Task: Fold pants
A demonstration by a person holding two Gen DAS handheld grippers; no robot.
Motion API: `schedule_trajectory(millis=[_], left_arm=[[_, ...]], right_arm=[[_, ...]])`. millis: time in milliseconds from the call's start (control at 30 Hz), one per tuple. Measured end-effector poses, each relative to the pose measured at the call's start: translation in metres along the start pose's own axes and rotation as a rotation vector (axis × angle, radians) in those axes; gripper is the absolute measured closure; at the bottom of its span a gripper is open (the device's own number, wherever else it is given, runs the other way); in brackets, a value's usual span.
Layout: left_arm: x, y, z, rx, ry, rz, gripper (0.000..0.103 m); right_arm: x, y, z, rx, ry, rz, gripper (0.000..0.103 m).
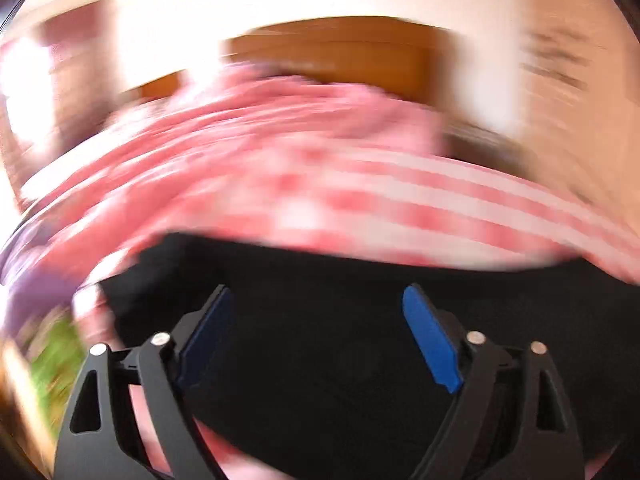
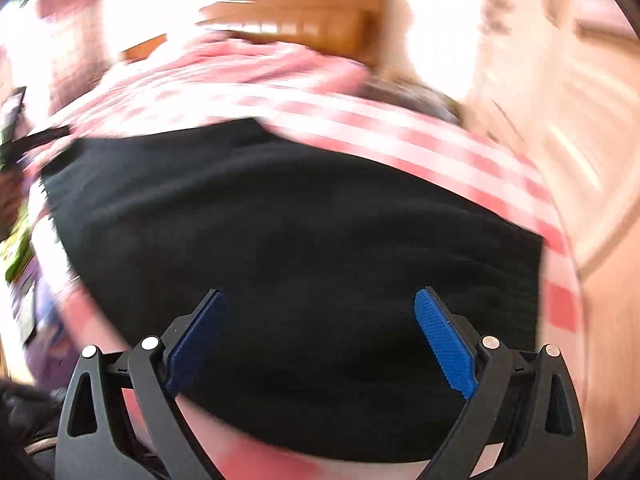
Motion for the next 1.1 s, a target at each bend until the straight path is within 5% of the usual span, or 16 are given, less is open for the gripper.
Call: schedule_trajectory(millis=[133,267,300,333,467,833,967,1100], left_arm=[[-0.024,0.037,0.134,-0.234,0.235,-0.173,0.009],[-0.072,0.066,0.207,-0.349,0.261,-0.322,0.009],[-0.085,0.071,0.215,-0.358,0.236,-0.319,0.001],[-0.094,0.067,0.212,-0.323,0.241,-0.316,0.001],[-0.116,0.051,0.207,-0.257,0.207,-0.320,0.001],[-0.099,0.038,0.193,-0.181,0.214,-0.239,0.004],[-0.046,0.015,0.137,-0.060,0.329,-0.108,0.002],[-0.034,-0.005,0.042,0.053,0.200,-0.047,0.002]], right_arm=[[-0.002,-0.006,0.026,-0.061,0.021,-0.014,0.010],[-0.008,0.001,0.021,0.014,0.039,-0.067,0.005],[-0.015,0.012,0.019,0.038,0.030,-0.111,0.005],[-0.024,0.017,0.020,0.041,0.014,-0.149,0.005],[-0.021,0.046,0.036,-0.052,-0.079,-0.059,0.004],[-0.006,0.045,0.026,-0.042,-0.010,-0.088,0.005],[0.019,0.018,0.009,0.019,0.054,-0.022,0.005],[0.023,-0.029,-0.031,0.065,-0.089,0.085,0.005]])
Point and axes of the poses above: each gripper's, at about its wrist camera, not at the fingertips, and x roughly against the way its jaws point, z to its right, y to its underside, the point moved 3 cm from there along -x, roughly the way its jaws point, and after that the axes turned 12 degrees about x, right-handed, at the moved point
